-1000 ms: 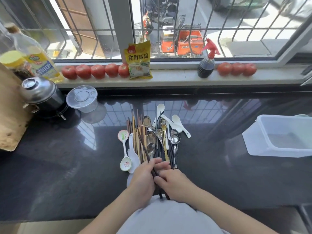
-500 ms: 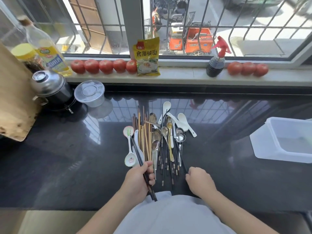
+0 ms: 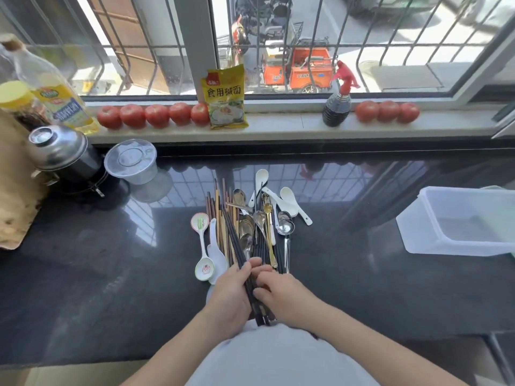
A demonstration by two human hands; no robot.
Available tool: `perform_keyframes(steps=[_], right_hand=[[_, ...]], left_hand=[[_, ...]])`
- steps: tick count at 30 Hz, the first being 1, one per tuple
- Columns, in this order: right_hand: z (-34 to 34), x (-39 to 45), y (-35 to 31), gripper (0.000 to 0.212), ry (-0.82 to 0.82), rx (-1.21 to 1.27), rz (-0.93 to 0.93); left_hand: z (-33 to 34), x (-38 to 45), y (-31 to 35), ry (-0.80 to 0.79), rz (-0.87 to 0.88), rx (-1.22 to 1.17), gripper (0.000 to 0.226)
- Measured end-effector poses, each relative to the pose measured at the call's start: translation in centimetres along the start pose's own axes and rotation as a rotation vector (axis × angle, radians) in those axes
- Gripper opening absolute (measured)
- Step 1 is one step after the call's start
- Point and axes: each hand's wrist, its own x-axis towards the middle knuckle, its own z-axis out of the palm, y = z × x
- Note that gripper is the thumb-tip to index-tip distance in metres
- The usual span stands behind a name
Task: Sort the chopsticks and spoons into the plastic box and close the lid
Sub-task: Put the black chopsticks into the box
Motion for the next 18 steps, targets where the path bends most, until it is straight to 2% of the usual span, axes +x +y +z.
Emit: perform_keyframes(steps=[2,5,8,11,18], right_hand=[[0.5,0.7,1.1,0.027,-0.024,0.064,0.079],[0.4,2.2,4.0,0.026,0.167,0.004,0.31],[0.5,4.2,4.9,0.025,0.311,-0.142,0.36],[1.0,6.0,4.4,0.026,0.32,-0.192,0.379],[0.5,7.6,5.3,0.027,0.285,-0.022,0.567]], left_hand=[[-0.9,0.1,0.1,0.141,0.042,-0.026,0.021],[-2.7,0.1,0.5,0.32,0.054,-0.147,0.018],[-3.9,-0.1,0.2,0.321,0.014,-0.183,0.015],[-4.2,-0.1,-0.4,0.296,0.004,-0.15,0.009],[-4.2,-0.5,-0.2,0.279,-0.005,-0.129,0.012]])
